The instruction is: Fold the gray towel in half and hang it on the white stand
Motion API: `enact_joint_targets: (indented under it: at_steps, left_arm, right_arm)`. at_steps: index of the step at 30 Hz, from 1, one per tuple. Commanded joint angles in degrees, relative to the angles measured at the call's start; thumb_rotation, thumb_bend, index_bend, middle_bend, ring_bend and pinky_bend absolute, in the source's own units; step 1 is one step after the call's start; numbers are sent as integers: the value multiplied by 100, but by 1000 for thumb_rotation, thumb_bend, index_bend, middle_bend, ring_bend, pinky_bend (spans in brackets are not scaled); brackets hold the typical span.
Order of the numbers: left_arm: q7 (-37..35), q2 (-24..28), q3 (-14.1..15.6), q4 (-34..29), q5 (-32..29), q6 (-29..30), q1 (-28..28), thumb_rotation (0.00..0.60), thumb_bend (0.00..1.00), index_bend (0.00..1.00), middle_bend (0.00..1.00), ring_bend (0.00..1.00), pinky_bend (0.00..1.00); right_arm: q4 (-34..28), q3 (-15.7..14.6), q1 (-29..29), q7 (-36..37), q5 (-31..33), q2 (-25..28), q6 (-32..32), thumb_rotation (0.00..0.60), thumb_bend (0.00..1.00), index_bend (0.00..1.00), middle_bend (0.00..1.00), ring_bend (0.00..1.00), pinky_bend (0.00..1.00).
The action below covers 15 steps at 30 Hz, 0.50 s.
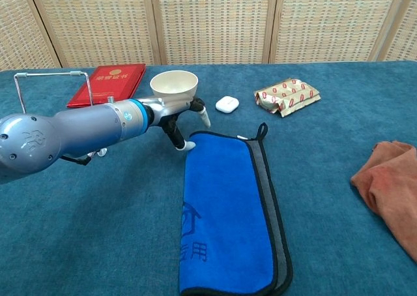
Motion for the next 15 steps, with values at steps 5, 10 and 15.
enact_joint_targets:
  at_steps: [5,10,15]
  left_arm:
    - [142,-111,2,122,-124,24,-49,600,376,279,0,0,0]
    - [213,-176,-11,202,-221,23,-57,600,377,289,0,0,0]
    - [221,-201,-3,192,-221,8,-52,600,377,301,0,0,0]
  right_arm:
    - [4,2,3,4,11,1,-10,600,0,0,0,0,0]
    - [15,6,3,40,18,8,-14,600,0,0,0,0,0]
    - [14,5,2,49,10,11,-10,600,0,0,0,0,0]
